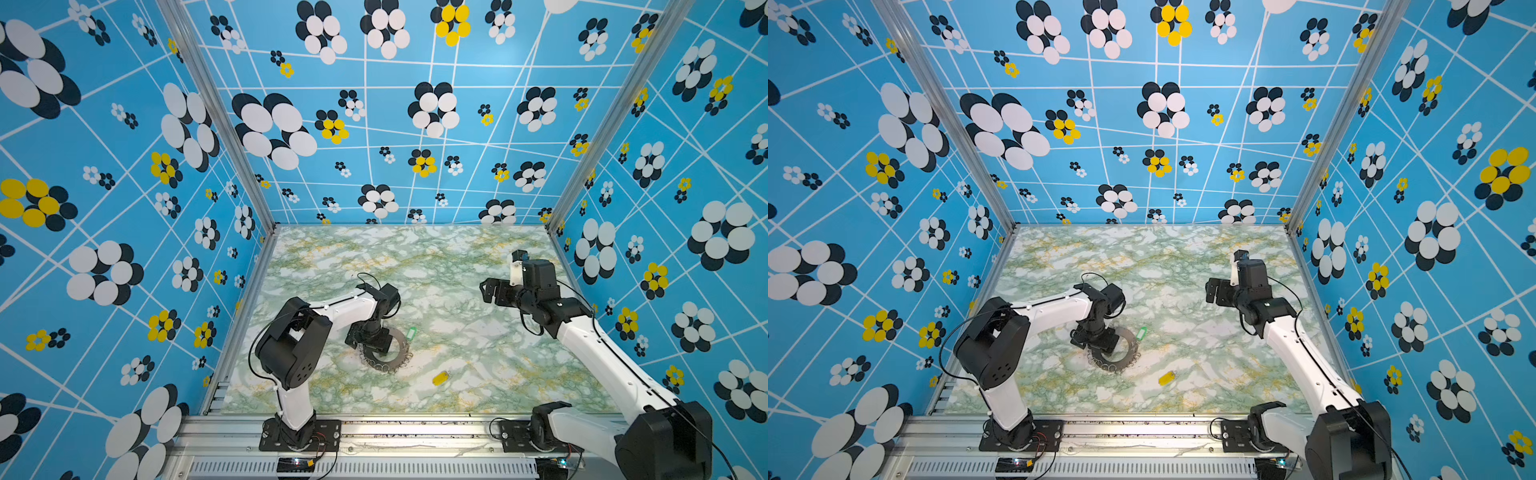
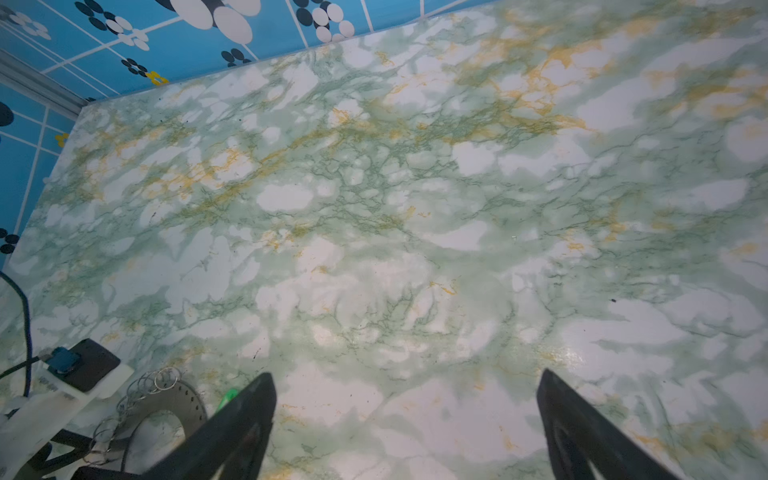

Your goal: Put the keys on the keyring

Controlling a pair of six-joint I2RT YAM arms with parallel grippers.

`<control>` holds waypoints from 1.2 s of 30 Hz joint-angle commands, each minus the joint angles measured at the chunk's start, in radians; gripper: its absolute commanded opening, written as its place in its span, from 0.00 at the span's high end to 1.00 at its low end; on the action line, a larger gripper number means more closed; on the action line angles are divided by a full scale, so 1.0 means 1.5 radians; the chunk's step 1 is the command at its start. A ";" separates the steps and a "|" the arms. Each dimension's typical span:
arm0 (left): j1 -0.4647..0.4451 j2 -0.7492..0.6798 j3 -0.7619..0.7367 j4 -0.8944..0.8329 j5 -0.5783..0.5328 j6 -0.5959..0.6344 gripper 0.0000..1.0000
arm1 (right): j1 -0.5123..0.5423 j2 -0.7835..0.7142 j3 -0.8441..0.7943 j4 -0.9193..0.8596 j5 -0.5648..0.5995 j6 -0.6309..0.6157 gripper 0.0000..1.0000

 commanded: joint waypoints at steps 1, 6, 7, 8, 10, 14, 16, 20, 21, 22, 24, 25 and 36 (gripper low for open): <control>-0.004 -0.039 0.032 -0.010 -0.048 -0.031 0.14 | 0.010 -0.013 0.005 -0.012 -0.020 0.019 0.01; -0.091 -0.126 0.052 0.073 -0.123 0.028 0.15 | 0.029 -0.029 -0.008 -0.010 -0.023 0.038 0.01; -0.114 -0.139 0.036 0.104 -0.127 0.058 0.16 | 0.032 -0.034 -0.013 -0.008 -0.021 0.042 0.01; -0.135 -0.149 0.020 0.125 -0.123 0.084 0.20 | 0.034 -0.039 -0.018 -0.003 -0.020 0.047 0.01; -0.166 -0.160 -0.004 0.149 -0.113 0.114 0.28 | 0.037 -0.045 -0.025 -0.001 -0.019 0.051 0.01; -0.215 -0.183 -0.043 0.175 -0.068 0.132 0.37 | 0.038 -0.054 -0.028 -0.005 -0.015 0.054 0.01; -0.235 -0.187 -0.059 0.173 -0.050 0.131 0.39 | 0.039 -0.058 -0.029 -0.005 -0.015 0.054 0.01; -0.266 -0.185 -0.091 0.167 -0.040 0.120 0.47 | 0.039 -0.059 -0.027 -0.006 -0.017 0.055 0.01; -0.270 -0.183 -0.096 0.167 -0.042 0.118 0.47 | 0.040 -0.059 -0.027 -0.006 -0.017 0.056 0.01; -0.275 -0.181 -0.100 0.169 -0.047 0.117 0.48 | 0.039 -0.057 -0.027 -0.005 -0.017 0.057 0.01; -0.282 -0.174 -0.103 0.175 -0.053 0.117 0.49 | 0.041 -0.057 -0.027 -0.001 -0.018 0.058 0.01; -0.285 -0.170 -0.103 0.180 -0.057 0.116 0.51 | 0.041 -0.056 -0.026 -0.001 -0.018 0.057 0.01; -0.298 -0.124 -0.120 0.206 -0.063 0.129 0.62 | 0.041 -0.065 -0.028 -0.005 -0.010 0.053 0.01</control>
